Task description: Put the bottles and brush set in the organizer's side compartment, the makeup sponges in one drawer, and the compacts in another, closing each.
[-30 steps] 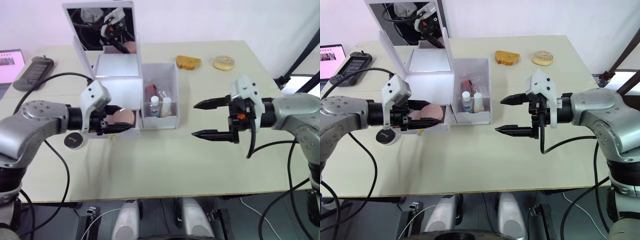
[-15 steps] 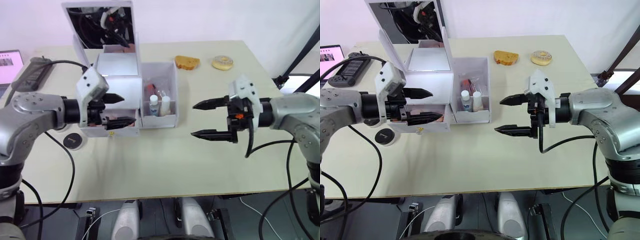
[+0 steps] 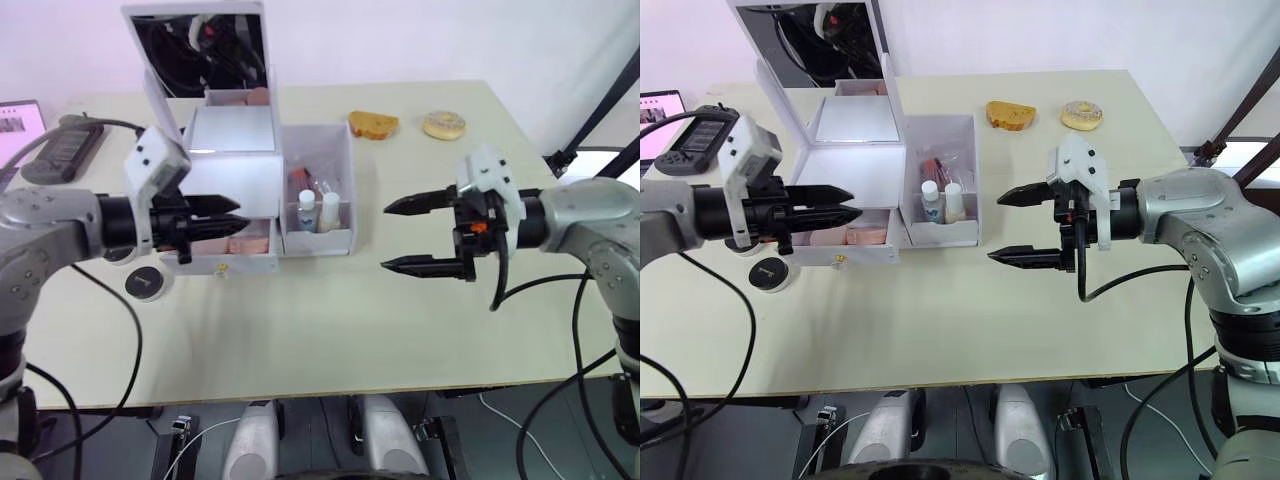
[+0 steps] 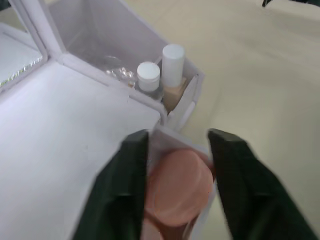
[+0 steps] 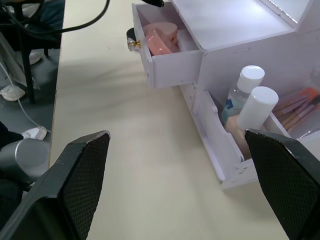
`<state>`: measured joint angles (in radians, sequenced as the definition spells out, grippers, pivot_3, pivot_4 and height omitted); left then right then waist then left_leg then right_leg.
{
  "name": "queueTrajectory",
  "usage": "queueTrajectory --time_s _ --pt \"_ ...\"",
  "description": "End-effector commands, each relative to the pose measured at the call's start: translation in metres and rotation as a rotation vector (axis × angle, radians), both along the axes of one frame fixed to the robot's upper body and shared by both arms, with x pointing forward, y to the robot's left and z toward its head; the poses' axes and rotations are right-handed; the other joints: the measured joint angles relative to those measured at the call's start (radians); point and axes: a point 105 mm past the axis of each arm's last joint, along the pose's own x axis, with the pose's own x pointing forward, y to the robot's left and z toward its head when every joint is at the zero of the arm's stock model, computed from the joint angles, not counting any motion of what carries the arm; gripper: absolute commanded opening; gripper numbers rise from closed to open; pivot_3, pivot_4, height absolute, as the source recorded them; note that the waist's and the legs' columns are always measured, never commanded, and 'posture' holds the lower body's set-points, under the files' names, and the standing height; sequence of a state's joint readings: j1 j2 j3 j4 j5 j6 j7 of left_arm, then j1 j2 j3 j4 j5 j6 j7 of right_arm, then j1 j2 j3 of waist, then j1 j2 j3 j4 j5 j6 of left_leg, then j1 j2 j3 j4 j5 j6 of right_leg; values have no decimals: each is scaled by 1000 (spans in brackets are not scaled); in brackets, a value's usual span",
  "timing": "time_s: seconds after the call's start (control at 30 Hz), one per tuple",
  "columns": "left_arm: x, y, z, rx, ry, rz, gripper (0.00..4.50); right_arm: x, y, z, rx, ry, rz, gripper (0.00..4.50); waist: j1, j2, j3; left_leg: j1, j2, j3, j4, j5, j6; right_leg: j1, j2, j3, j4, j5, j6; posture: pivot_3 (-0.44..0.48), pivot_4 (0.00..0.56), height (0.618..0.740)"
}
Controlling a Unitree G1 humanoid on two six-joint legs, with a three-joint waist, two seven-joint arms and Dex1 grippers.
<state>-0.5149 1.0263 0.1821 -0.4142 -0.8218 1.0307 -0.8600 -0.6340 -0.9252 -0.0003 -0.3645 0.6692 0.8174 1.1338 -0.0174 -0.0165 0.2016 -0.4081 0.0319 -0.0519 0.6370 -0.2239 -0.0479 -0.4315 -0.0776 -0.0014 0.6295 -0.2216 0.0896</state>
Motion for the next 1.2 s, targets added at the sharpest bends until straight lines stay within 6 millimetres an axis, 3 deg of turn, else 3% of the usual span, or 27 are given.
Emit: queueTrajectory --time_s 0.03,0.4,0.6,0.83,1.03,1.2 --pt "-10 0 9 30 -49 -54 16 -1 1 10 -6 -55 14 4500 1 0 0 0 0 0 0 0 0 0 0 0 0 0 0 0 150 740" --pt "-11 -11 -9 45 -15 -123 16 -2 -1 11 -10 -58 7 4500 4 0 0 0 0 0 0 0 0 0 0 0 0 0 0 0 150 740" --pt "-1 -10 -26 97 -13 -94 16 -2 -1 12 -11 -62 2 4500 3 0 0 0 0 0 0 0 0 0 0 0 0 0 0 0 150 740" --pt "6 -16 -28 82 -23 -91 16 -2 -2 12 -13 -66 -3 4500 4 0 0 0 0 0 0 0 0 0 0 0 0 0 0 0 150 740" --pt "3 -16 -18 29 -30 -98 16 -3 -2 13 -11 -64 -3 4500 3 0 0 0 0 0 0 0 0 0 0 0 0 0 0 0 150 740" --pt "-18 -4 13 -120 -42 -124 16 -2 -4 12 -11 -50 1 4500 0 0 0 0 0 0 0 0 0 0 0 0 0 0 0 0 150 740"
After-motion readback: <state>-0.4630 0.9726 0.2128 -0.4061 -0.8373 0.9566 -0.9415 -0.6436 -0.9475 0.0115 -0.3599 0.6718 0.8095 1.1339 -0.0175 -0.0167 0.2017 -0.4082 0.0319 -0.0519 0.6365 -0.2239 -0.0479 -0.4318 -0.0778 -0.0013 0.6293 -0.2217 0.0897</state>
